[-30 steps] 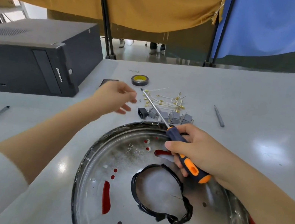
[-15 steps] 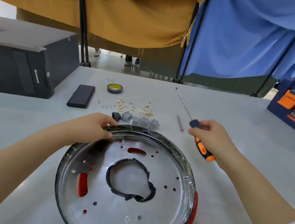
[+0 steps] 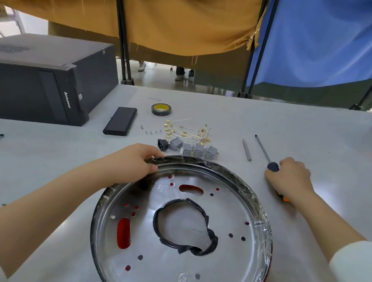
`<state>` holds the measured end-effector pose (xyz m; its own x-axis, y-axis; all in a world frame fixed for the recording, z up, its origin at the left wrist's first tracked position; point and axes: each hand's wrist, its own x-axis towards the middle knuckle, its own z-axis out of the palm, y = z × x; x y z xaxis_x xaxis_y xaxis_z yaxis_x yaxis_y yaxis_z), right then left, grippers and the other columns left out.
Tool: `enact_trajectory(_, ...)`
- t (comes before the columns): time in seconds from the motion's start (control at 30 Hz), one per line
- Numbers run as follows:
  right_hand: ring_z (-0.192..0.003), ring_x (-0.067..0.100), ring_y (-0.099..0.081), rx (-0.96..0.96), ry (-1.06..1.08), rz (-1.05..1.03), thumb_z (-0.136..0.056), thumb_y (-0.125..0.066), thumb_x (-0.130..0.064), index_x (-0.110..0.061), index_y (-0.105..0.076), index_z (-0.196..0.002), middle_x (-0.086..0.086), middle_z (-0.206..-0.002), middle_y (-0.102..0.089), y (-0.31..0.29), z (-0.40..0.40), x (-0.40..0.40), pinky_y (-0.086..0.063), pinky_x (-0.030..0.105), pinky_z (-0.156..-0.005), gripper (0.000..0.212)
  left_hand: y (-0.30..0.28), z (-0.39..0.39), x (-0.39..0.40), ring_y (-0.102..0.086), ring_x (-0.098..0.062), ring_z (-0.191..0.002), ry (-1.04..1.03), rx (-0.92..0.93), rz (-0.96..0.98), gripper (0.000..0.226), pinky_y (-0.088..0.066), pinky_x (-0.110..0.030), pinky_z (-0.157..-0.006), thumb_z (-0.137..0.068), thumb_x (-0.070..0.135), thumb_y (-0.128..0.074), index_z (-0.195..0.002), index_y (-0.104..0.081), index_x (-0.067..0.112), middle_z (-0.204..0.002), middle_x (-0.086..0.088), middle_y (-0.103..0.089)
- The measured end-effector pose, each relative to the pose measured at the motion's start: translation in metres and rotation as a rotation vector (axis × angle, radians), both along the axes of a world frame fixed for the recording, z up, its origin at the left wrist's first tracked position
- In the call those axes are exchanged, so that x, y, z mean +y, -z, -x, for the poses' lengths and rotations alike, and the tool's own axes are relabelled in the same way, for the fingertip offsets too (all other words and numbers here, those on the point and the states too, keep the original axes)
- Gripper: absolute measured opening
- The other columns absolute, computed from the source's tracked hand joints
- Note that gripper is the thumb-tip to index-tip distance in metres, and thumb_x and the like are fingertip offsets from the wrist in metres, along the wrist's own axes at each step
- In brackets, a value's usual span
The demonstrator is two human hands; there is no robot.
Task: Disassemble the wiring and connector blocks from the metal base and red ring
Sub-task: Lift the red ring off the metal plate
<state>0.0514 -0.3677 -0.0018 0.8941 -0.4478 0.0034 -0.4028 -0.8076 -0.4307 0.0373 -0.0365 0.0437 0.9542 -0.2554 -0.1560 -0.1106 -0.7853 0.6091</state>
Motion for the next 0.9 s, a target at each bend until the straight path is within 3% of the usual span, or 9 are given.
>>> enact_trajectory(0.07,-0.115,0.036,-0.041,-0.131,-0.032,0.029,-0.09,-0.054,-0.027,-0.007,-0.052,-0.118,0.017,-0.118,-0.05,-0.01,0.01,0.007,-0.039,0.041,-0.091,0.034,0.0,0.0,-0.001,-0.058,-0.014,-0.104,0.004,-0.001,0.009,0.025,-0.037,-0.024,-0.091,-0.092,0.014,-0.055,-0.114,-0.06,0.025,-0.113,0.003,-0.065)
enact_trajectory(0.13,-0.11,0.026,-0.05,-0.263,-0.161,-0.12,-0.092,-0.053,-0.037,-0.014,-0.057,-0.115,0.006,-0.109,-0.057,-0.026,0.023,0.02,-0.041,0.036,-0.084,0.032,-0.001,0.002,-0.002,-0.059,-0.012,-0.101,0.009,0.006,0.04,0.022,-0.037,-0.023,-0.089,-0.092,0.017,-0.056,-0.112,-0.061,0.026,-0.111,0.003,-0.066)
enact_trajectory(0.23,-0.085,0.006,-0.055,-0.114,-0.369,-0.327,-0.088,-0.048,-0.059,-0.027,-0.06,-0.099,-0.013,-0.092,-0.058,-0.05,0.05,0.049,-0.037,0.025,-0.063,0.036,-0.005,0.006,-0.001,-0.06,-0.01,-0.1,-0.015,0.012,0.112,0.018,-0.041,-0.025,-0.09,-0.091,0.03,-0.059,-0.108,-0.063,0.028,-0.108,0.005,-0.066)
enact_trajectory(0.3,-0.081,0.0,-0.052,0.043,-0.459,-0.252,-0.085,-0.049,-0.065,-0.031,-0.058,-0.099,-0.015,-0.087,-0.056,-0.054,0.065,0.064,-0.036,0.023,-0.061,0.038,-0.007,0.009,0.002,-0.061,-0.006,-0.095,-0.05,0.002,0.167,0.017,-0.043,-0.022,-0.082,-0.09,0.038,-0.058,-0.104,-0.064,0.032,-0.104,0.01,-0.067)
enact_trajectory(0.43,-0.069,0.01,-0.051,0.142,-0.519,0.007,-0.095,-0.049,-0.044,-0.025,-0.055,-0.087,-0.006,-0.075,-0.056,-0.054,0.081,0.075,-0.036,0.023,-0.057,0.022,-0.006,0.02,0.017,-0.064,-0.01,-0.093,-0.136,0.021,0.335,0.019,-0.049,-0.025,-0.083,-0.089,0.045,-0.058,-0.099,-0.068,0.033,-0.1,0.007,-0.069)
enact_trajectory(0.53,-0.057,0.01,-0.046,0.125,-0.532,-0.042,-0.098,-0.047,-0.035,-0.015,-0.055,-0.073,-0.004,-0.06,-0.048,-0.055,0.085,0.075,-0.033,0.024,-0.054,0.033,0.0,0.031,0.028,-0.065,-0.011,-0.092,-0.169,0.036,0.398,0.021,-0.05,-0.03,-0.087,-0.092,0.042,-0.053,-0.096,-0.071,0.033,-0.096,0.007,-0.071)
enact_trajectory(0.63,-0.057,0.015,-0.045,0.069,-0.482,-0.082,-0.097,-0.048,-0.033,-0.007,-0.051,-0.067,0.001,-0.059,-0.047,-0.055,0.085,0.071,-0.036,0.029,-0.059,0.04,0.003,0.038,0.036,-0.069,-0.013,-0.086,-0.193,0.083,0.452,0.028,-0.052,-0.027,-0.075,-0.096,0.042,-0.044,-0.097,-0.071,0.034,-0.09,0.007,-0.073)
enact_trajectory(0.77,-0.049,0.014,-0.036,0.001,-0.405,-0.089,-0.097,-0.05,-0.027,-0.014,-0.037,-0.057,-0.003,-0.052,-0.037,-0.053,0.087,0.062,-0.029,0.028,-0.053,0.044,0.004,0.041,0.042,-0.069,-0.025,-0.085,-0.381,0.255,0.762,0.031,-0.054,-0.032,-0.069,-0.1,0.03,-0.041,-0.103,-0.069,0.016,-0.094,-0.011,-0.072)
enact_trajectory(0.9,-0.036,0.011,-0.032,0.003,-0.296,-0.216,-0.098,-0.05,-0.022,0.002,-0.057,-0.076,0.002,-0.052,-0.038,-0.052,0.089,0.052,-0.025,0.018,-0.035,0.033,0.013,0.044,0.036,-0.068,-0.021,-0.086,-0.232,0.2,0.594,0.022,-0.056,-0.031,-0.075,-0.09,0.005,-0.055,-0.11,-0.065,0.007,-0.102,-0.013,-0.07)
